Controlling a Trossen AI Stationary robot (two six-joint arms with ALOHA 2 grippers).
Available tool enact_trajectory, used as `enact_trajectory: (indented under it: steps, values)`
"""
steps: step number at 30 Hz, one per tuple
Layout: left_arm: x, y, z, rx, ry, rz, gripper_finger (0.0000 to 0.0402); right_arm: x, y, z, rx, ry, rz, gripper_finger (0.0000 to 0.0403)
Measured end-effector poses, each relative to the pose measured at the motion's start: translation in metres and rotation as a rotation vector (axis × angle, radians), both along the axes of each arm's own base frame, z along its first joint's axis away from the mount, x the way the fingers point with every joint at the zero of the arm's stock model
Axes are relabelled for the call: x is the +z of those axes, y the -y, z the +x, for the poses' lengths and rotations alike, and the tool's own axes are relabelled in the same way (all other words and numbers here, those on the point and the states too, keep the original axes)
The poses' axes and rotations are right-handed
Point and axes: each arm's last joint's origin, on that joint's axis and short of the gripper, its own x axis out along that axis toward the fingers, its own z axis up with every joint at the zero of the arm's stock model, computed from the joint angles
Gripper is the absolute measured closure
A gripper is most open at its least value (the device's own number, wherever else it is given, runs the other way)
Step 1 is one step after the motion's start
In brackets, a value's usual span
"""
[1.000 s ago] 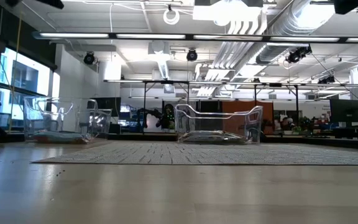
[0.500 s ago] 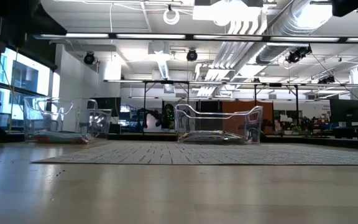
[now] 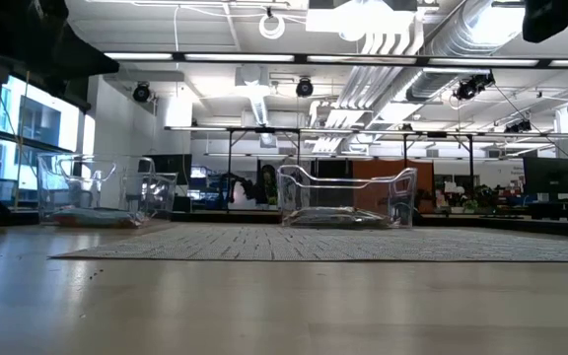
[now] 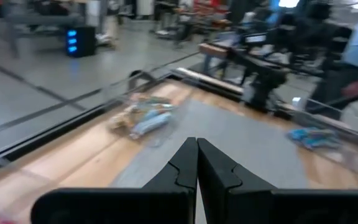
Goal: Pick and place Granola Bars by type
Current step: Return to Home Position
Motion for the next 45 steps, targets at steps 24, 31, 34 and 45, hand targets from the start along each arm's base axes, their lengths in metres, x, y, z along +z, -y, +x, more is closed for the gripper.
enact_trajectory:
  steps: [24,31,34,45]
  values:
    - [-0.052,0.013,0.031,-0.330,0.163,0.163,0.0401,-0.054,-0.013,0.017,-0.070,0.064,0.091,0.0274]
    - [-0.056,0.015,0.032,-0.393,0.148,0.173,0.0401,-0.061,-0.015,0.020,-0.061,0.002,0.057,0.0274]
    - [-0.057,0.015,0.032,-0.398,0.137,0.181,0.0401,-0.067,-0.016,0.021,-0.057,-0.050,0.038,0.0274]
    - [-0.062,0.015,0.033,-0.400,0.078,0.213,0.0401,-0.075,-0.017,0.022,-0.054,-0.124,0.002,0.0274]
